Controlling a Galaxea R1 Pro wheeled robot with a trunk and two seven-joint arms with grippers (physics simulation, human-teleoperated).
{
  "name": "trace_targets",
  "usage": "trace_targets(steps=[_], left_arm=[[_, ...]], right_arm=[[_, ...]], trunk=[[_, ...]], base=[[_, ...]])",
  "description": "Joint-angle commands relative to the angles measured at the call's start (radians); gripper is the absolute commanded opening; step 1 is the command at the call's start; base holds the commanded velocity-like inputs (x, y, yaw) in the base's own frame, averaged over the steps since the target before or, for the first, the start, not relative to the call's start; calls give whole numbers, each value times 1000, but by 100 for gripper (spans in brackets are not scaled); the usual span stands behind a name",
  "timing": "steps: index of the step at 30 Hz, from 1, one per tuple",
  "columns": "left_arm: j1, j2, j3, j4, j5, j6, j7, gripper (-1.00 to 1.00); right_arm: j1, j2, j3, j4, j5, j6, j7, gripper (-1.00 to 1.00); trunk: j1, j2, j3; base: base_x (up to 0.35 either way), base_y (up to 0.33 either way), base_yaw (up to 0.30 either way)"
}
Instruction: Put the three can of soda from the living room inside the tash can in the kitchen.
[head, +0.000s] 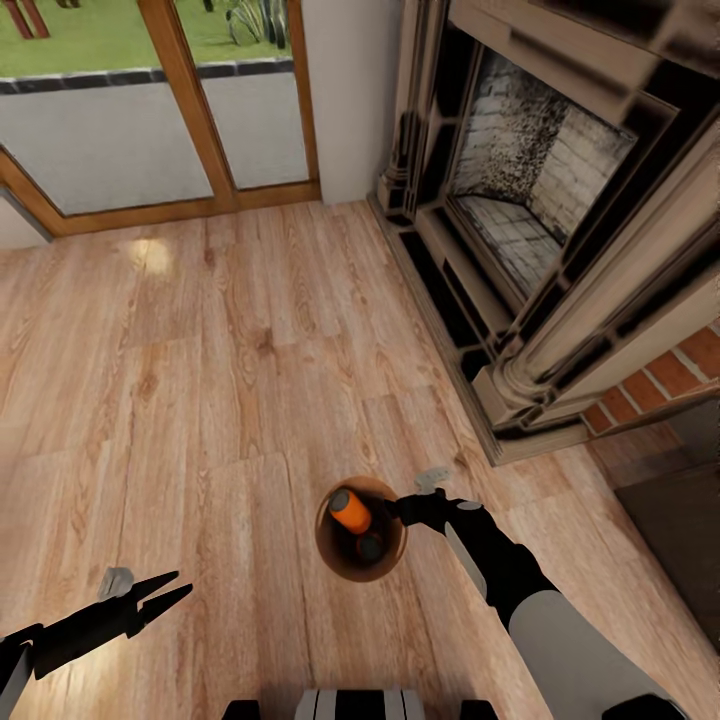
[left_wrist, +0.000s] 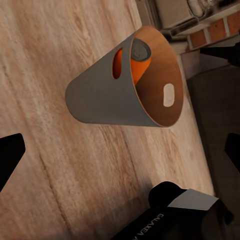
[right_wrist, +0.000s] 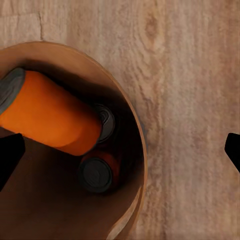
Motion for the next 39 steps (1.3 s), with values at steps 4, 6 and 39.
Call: trace_targets(steps=[4,6,39], left_arm=[[0,0,0,0,0,0,0,100],[0,0,0,-1,0,0,0,100],[0,0,0,0,0,1,1,100]], right_arm=[[0,0,3,0,0,0,0,100],[0,0,4,0,0,0,0,100],[0,0,5,0,0,0,-1,100]], trunk=[[-15,28,14],[-23,42,20],[-150,273,124]], base=[[0,0,0],[0,0,0],[0,0,0]])
